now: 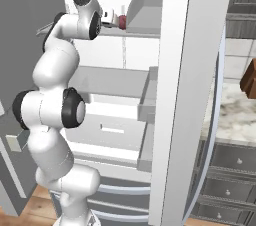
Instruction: Grab the onions from the fridge, place them in the blender, close the lid, and turn on the blender to create a marinade.
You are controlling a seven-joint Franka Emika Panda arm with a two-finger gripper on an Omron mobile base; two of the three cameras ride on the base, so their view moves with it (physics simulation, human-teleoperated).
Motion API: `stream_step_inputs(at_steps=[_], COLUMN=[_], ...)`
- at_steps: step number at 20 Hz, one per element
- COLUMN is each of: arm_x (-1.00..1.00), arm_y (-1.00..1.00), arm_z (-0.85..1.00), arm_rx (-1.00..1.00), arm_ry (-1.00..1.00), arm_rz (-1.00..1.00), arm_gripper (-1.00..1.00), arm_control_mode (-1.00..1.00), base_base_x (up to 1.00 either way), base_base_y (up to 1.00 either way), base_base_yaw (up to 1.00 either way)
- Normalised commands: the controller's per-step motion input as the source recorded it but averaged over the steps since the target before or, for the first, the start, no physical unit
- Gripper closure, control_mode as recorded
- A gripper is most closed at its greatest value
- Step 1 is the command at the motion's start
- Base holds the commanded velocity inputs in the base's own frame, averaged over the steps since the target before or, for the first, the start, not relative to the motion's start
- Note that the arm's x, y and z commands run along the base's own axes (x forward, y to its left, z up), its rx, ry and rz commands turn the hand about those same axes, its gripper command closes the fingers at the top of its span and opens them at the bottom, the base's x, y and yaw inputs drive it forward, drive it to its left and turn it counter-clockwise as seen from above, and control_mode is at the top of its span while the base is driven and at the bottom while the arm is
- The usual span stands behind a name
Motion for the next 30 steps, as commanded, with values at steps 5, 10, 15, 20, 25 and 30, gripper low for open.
stream_step_inputs(at_steps=[5, 10, 15, 20, 25, 30], arm_x=[0.48, 0.45, 0.44, 0.18, 0.0, -0.25], arm_y=[0.0, 0.0, 0.0, 0.0, 0.0, 0.0], arm_z=[0.0, 0.0, -0.02, -0.23, -0.19, -0.29], arm_rx=[0.0, 0.0, 0.0, 0.0, 0.0, 0.0], arm_ry=[0.0, 0.0, 0.0, 0.06, 0.06, -0.11], arm_rz=[-0.03, -0.03, -0.04, -0.06, -0.02, 0.0], arm_gripper=[-1.0, -1.0, -1.0, 1.0, 1.0, 1.0], arm_control_mode=[-1.0, -1.0, -1.0, -1.0, -1.0, -1.0], base_base_x=[0.0, 0.0, 0.0, 0.0, 0.0, 0.0], base_base_y=[0.0, 0.0, 0.0, 0.0, 0.0, 0.0], base_base_yaw=[0.0, 0.0, 0.0, 0.0, 0.0, 0.0])
